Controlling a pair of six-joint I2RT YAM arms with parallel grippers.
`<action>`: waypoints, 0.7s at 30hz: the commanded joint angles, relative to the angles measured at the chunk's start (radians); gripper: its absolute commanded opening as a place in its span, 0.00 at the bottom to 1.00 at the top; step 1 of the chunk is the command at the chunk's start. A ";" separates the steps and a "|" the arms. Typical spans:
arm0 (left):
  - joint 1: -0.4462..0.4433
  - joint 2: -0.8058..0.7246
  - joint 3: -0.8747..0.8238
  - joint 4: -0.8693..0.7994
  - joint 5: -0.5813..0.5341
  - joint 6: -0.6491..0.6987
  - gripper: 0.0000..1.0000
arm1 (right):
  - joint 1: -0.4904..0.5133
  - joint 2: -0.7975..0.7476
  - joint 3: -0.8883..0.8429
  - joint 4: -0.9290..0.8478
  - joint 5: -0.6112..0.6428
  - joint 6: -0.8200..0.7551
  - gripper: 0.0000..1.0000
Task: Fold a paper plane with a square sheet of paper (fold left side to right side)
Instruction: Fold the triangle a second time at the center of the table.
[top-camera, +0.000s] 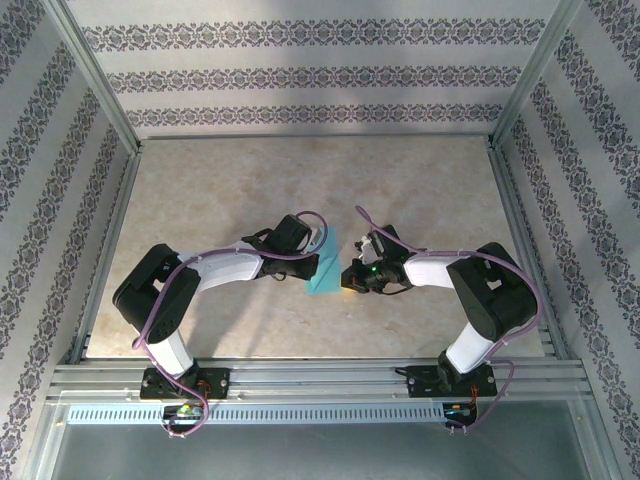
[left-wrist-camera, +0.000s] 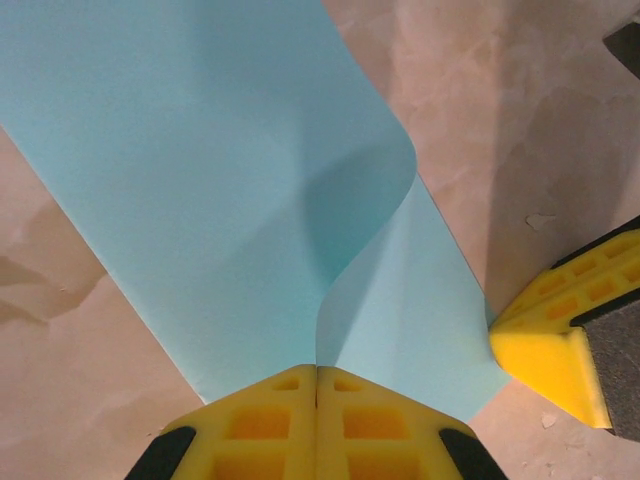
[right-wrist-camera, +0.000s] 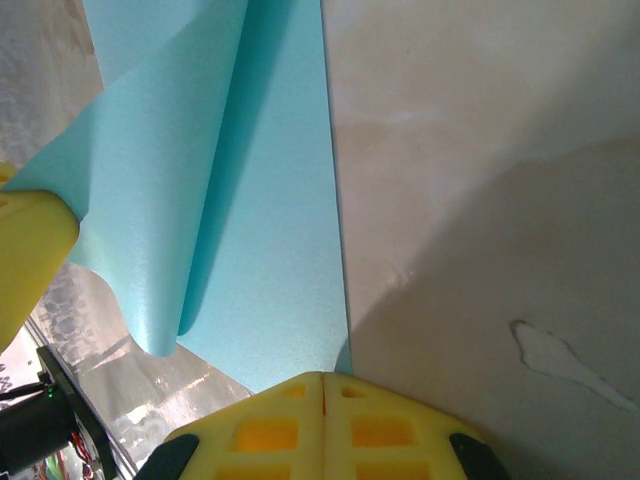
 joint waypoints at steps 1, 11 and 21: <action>0.012 0.020 0.013 0.005 -0.027 0.031 0.03 | 0.009 0.043 -0.014 -0.081 0.064 -0.024 0.00; 0.017 0.037 0.020 0.005 -0.038 0.040 0.03 | 0.009 0.041 -0.016 -0.086 0.069 -0.028 0.00; 0.021 0.043 0.027 0.027 -0.049 0.041 0.03 | 0.009 0.041 -0.016 -0.088 0.070 -0.029 0.00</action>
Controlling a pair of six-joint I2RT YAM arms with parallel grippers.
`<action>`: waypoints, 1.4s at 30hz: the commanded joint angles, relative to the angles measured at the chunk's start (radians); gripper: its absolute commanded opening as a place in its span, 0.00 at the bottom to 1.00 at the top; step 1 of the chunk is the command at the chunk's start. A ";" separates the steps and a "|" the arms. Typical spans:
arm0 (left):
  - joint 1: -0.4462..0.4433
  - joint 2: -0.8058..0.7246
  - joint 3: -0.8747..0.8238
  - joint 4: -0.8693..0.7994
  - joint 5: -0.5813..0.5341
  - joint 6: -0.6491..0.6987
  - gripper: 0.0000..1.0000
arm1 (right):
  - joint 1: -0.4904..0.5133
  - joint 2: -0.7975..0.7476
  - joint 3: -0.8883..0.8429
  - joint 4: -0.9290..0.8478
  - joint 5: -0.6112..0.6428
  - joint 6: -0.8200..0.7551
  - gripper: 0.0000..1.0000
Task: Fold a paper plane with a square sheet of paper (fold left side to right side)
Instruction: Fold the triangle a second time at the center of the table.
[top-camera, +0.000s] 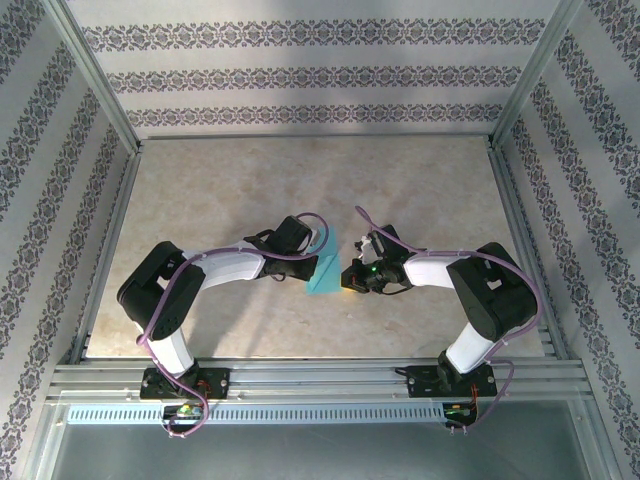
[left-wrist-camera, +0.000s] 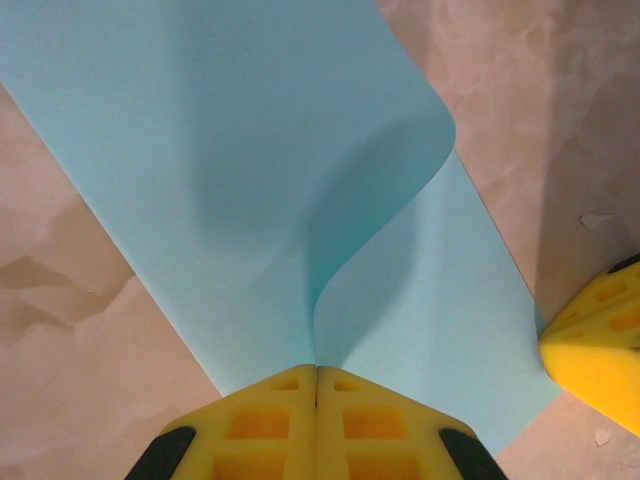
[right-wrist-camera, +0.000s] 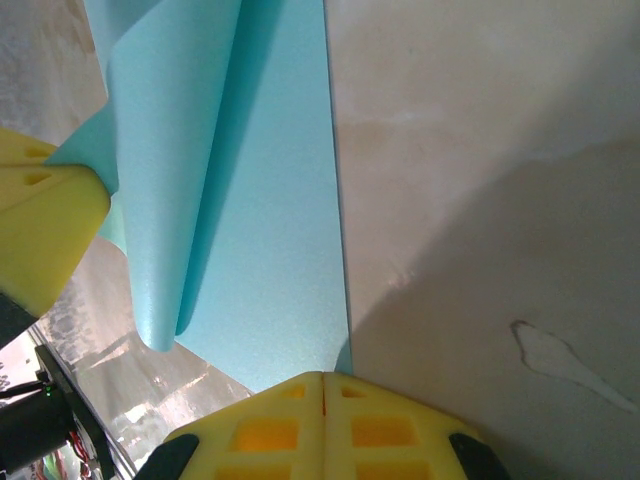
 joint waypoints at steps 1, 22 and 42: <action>0.020 0.017 0.024 0.026 -0.018 0.024 0.03 | 0.008 0.041 -0.017 -0.087 0.070 -0.023 0.00; 0.031 0.034 0.032 0.042 -0.018 0.030 0.03 | 0.007 0.043 -0.020 -0.089 0.071 -0.026 0.00; 0.033 0.046 0.024 0.038 -0.030 0.037 0.03 | 0.004 0.043 -0.022 -0.089 0.070 -0.026 0.00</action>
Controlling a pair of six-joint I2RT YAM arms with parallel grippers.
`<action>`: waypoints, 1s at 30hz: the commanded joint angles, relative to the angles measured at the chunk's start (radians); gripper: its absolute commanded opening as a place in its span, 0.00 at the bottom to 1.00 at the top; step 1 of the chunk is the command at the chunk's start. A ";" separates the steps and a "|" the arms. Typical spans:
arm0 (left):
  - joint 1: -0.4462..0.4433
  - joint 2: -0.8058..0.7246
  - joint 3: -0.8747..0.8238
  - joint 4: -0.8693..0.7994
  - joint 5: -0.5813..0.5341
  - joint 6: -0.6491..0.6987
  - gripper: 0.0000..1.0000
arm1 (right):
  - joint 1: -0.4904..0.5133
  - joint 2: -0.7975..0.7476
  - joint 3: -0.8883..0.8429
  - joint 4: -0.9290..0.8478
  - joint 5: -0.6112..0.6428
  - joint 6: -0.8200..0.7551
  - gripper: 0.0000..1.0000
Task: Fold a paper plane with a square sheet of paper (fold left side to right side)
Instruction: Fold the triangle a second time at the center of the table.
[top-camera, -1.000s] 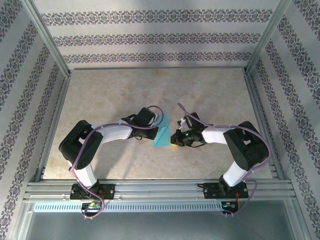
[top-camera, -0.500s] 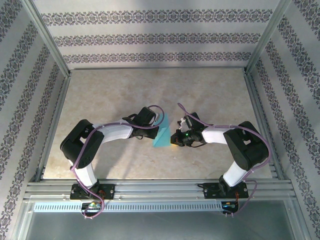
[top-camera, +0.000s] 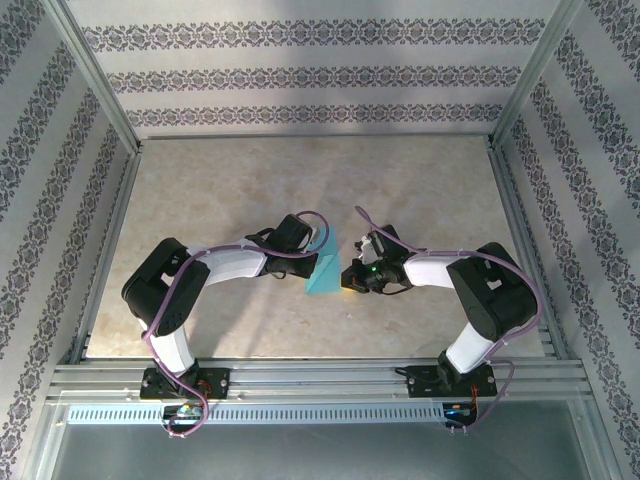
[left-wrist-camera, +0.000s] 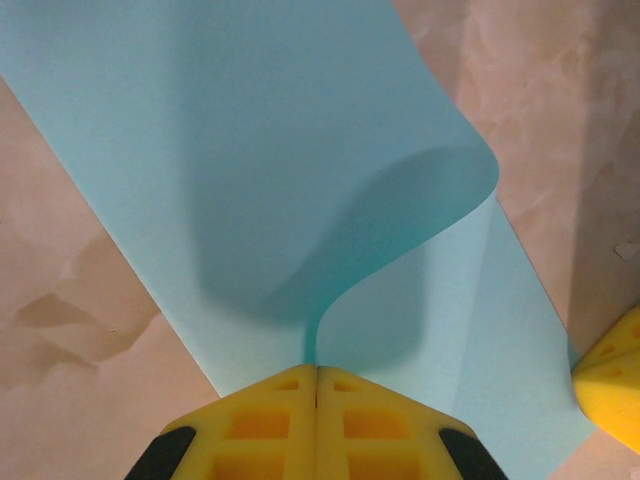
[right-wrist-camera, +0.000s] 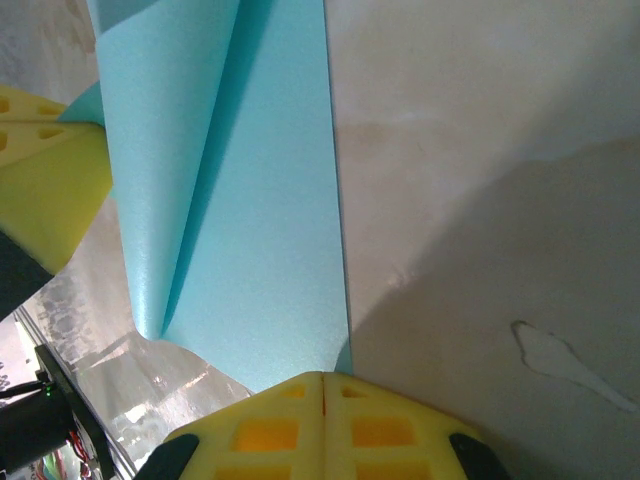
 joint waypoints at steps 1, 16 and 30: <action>0.018 0.011 0.009 0.016 -0.021 0.022 0.03 | 0.004 0.044 -0.020 -0.089 0.070 -0.026 0.00; 0.019 0.015 0.010 0.012 -0.023 0.027 0.03 | 0.004 0.049 -0.019 -0.089 0.069 -0.028 0.00; 0.018 0.058 -0.011 0.015 -0.001 0.022 0.03 | 0.003 0.004 0.005 -0.096 0.043 -0.014 0.00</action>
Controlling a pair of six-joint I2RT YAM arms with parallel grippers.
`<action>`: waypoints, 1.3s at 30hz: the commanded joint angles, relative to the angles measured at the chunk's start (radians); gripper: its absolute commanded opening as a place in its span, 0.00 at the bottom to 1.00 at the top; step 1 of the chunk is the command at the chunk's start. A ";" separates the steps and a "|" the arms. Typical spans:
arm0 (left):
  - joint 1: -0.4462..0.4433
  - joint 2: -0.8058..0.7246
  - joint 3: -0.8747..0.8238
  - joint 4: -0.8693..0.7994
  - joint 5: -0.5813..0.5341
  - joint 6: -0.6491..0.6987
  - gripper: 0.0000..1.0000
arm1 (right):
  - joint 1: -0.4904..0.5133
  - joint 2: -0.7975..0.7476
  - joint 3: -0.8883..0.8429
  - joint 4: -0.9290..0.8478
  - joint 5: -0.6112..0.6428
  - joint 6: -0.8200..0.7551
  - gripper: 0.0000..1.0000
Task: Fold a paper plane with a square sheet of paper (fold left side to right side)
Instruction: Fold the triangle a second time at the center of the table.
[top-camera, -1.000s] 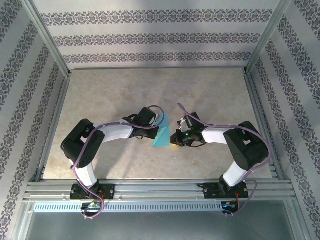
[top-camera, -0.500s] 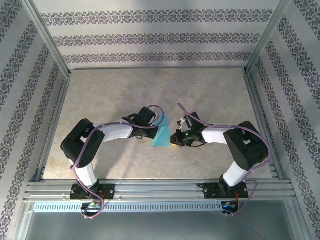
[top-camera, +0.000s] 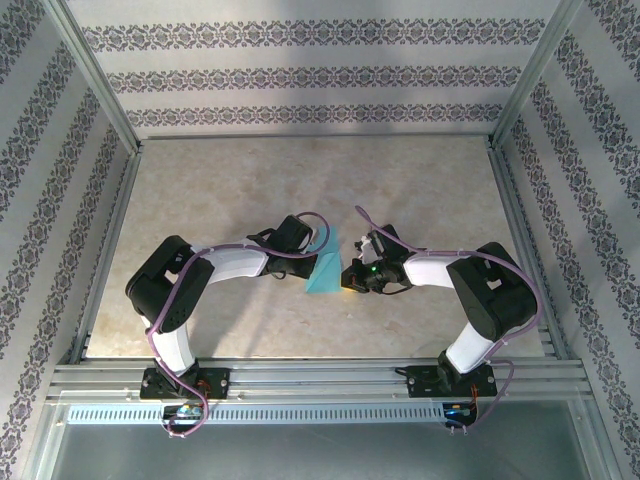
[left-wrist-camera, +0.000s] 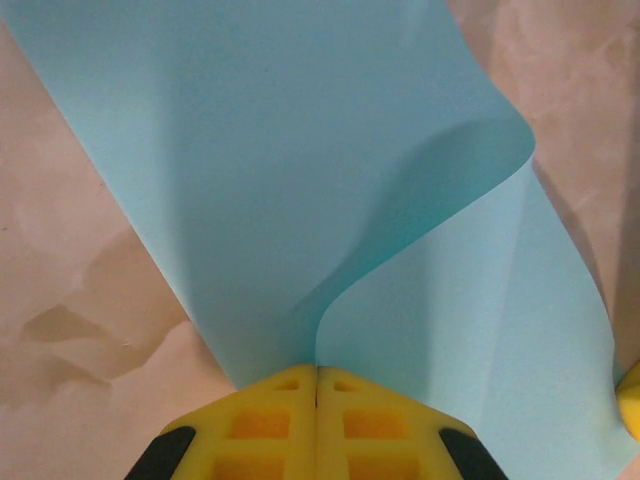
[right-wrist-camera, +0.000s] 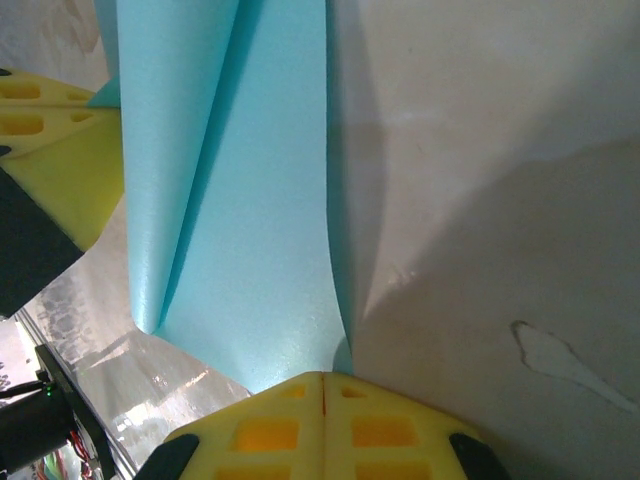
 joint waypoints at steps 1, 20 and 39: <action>0.012 0.028 -0.014 -0.001 0.011 0.011 0.03 | 0.000 -0.009 0.005 -0.089 0.040 -0.013 0.00; 0.010 0.028 -0.019 0.001 0.006 0.017 0.03 | 0.039 0.051 0.125 0.165 -0.031 0.159 0.00; 0.004 0.033 -0.011 -0.011 -0.001 0.024 0.03 | 0.062 0.177 0.187 0.154 -0.013 0.146 0.00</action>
